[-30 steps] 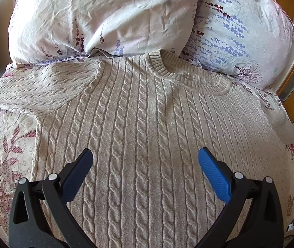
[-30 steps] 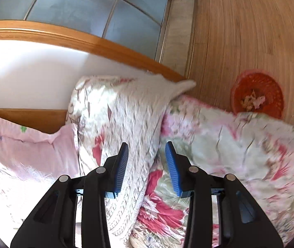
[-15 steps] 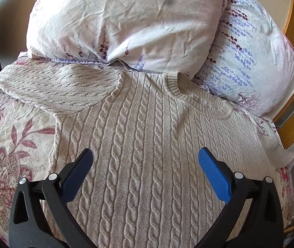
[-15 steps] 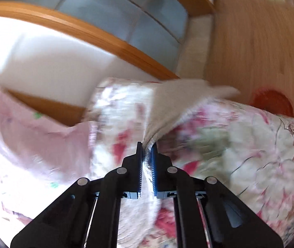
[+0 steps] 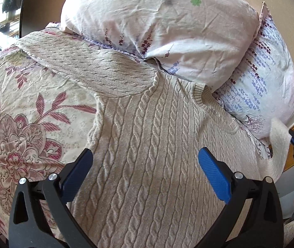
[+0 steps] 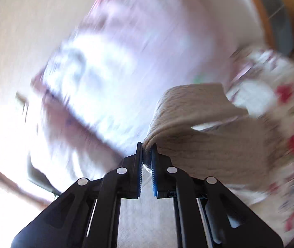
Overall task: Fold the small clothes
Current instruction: 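Close the right gripper on the sleeve cuff and lift it, then carry the sleeve across the sweater body and open the right gripper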
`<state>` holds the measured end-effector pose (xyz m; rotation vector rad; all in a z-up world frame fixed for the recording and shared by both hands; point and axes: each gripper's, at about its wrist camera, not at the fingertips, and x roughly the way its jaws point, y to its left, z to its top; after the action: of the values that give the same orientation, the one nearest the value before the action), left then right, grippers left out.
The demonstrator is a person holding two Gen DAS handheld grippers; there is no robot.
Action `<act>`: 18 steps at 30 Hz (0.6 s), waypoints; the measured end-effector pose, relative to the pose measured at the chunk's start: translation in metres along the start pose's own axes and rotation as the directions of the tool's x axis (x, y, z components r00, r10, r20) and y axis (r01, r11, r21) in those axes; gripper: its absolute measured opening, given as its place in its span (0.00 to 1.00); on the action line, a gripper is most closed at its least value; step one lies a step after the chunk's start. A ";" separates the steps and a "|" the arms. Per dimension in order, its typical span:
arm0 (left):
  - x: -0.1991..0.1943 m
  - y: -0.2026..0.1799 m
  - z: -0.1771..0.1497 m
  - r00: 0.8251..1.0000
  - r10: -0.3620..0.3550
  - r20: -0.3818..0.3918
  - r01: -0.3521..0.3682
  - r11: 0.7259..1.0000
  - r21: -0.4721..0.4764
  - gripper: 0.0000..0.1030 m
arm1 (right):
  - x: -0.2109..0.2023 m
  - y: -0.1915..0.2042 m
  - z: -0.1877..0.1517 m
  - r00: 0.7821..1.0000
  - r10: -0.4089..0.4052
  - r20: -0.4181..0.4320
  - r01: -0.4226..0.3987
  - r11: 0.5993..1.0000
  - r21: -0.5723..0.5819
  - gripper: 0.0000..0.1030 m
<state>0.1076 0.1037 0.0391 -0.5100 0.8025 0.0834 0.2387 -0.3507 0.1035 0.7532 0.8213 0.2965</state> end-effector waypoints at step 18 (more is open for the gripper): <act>-0.038 0.138 0.041 0.999 -0.026 -0.025 0.021 0.982 -0.188 0.98 | 0.106 0.015 -0.116 0.969 -0.113 -0.219 0.152 0.974 0.168 0.08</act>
<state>0.0717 0.2486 0.0337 -0.7002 0.8196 0.1317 0.2217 -0.2295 0.0035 0.8443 1.1048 0.1820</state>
